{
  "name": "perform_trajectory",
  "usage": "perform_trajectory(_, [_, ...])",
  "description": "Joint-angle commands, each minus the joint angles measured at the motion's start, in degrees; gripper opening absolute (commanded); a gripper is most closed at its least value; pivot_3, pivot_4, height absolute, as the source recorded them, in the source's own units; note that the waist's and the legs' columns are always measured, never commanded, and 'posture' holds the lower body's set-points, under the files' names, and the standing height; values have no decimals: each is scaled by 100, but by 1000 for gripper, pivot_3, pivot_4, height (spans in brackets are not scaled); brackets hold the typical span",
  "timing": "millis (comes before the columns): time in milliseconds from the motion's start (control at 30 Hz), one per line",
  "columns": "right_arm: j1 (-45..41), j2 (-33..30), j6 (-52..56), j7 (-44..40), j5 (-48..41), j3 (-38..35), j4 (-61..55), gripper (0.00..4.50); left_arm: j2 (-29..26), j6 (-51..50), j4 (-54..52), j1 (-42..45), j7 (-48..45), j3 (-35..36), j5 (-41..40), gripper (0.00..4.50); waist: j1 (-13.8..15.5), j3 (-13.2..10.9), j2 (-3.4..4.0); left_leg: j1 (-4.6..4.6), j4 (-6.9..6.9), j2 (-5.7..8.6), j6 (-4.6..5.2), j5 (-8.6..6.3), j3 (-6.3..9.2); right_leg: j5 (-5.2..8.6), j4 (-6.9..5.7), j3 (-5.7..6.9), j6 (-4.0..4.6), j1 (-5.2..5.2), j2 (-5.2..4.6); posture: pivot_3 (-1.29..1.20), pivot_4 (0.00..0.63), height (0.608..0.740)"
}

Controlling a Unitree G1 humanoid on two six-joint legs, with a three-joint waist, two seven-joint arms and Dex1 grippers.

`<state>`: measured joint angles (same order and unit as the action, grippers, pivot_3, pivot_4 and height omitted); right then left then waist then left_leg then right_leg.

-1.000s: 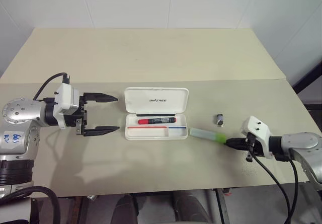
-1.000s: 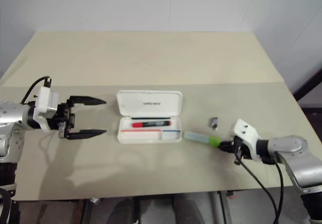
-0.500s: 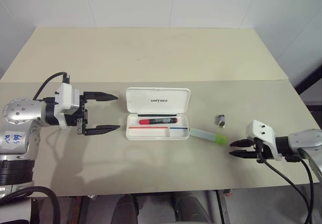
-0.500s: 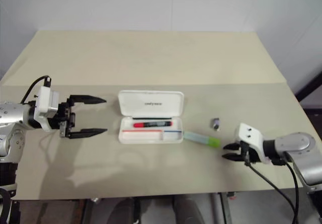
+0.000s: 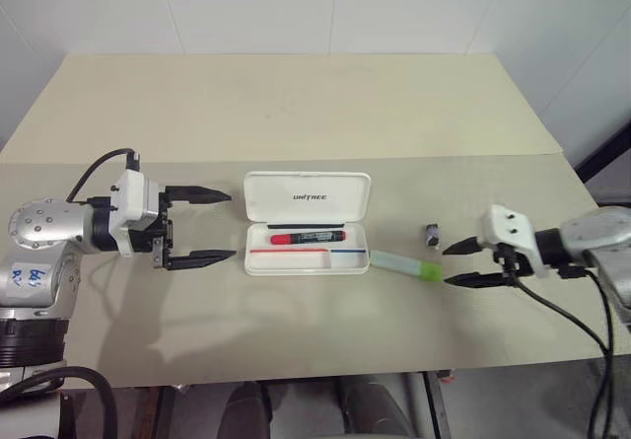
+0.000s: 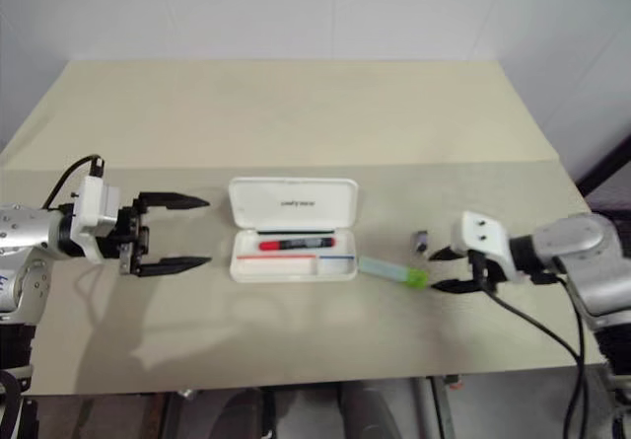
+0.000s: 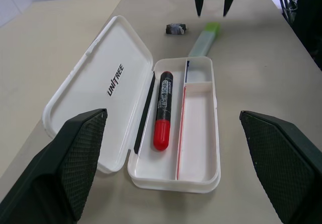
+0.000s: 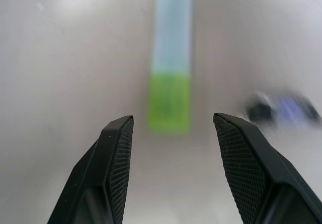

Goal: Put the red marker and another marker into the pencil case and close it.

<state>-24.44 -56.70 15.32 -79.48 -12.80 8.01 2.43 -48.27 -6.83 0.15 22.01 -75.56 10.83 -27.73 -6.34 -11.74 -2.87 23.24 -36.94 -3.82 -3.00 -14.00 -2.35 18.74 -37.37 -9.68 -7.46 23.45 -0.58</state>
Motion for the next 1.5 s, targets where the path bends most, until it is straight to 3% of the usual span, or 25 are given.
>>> perform_trajectory(33, [-295, 139, 170, 0, 118, 165, -49, 2688, -128, 32, -189, 33, 52, 137, -40, 4500, 0, 0, 1, 0, 0, 0, 0, 0, 0, 0, -1, 1, 0, 0, 0, 0, 150, 740])
perform_trajectory(300, [-479, 439, 581, 227, 404, 508, -173, 2688, -149, 1, -286, -15, 116, 154, -66, 4500, 4, -1, 1, 0, 1, 0, -1, -2, 1, 0, -3, 3, -1, 1, 0, 0, 150, 740])
perform_trajectory(400, [-457, 489, 617, 277, 487, 569, -205, 2038, -161, 5, -285, -17, 126, 162, -63, 4500, 4, -1, 1, 1, 1, 0, -1, -2, 0, 0, -3, 3, -1, 2, 0, 0, 150, 740])
perform_trajectory(500, [-382, 517, 636, 343, 513, 561, -276, 1102, -174, 7, -268, 7, 130, 165, -56, 4500, 3, -1, 1, 0, 0, 0, -1, -2, 1, 0, -3, 3, -1, 1, 0, 0, 150, 740])
perform_trajectory(667, [-322, 481, 612, 410, 552, 498, -343, 1096, -172, 13, -260, 53, 133, 132, -50, 4500, -7, -1, 1, 0, 0, 0, -1, -2, 0, 0, -4, 3, -1, 2, 1, 0, 150, 740])
perform_trajectory(1033, [-459, -271, 42, -187, 195, -39, -380, 1096, -383, 81, -224, -209, -175, 272, -116, 4500, -2, -2, 3, 0, 3, 0, 0, -4, 0, 3, -2, 4, 1, 1, 0, 0, 150, 740])
perform_trajectory(1267, [-1170, 513, 938, 139, -175, 263, -1139, 1096, -355, 135, -118, -245, -94, 357, -33, 4500, -85, -3, 6, -4, 1, -5, 0, -4, 0, 4, -9, 1, 3, 4, 3, 0, 150, 740])
perform_trajectory(1500, [-1585, 1482, 1599, 672, 49, 957, -1482, 1096, -373, 263, -32, -448, 21, 497, 38, 4500, -44, -3, 5, 6, 8, -4, -7, -10, 2, 4, -7, 8, -1, 14, 0, 0, 150, 740])
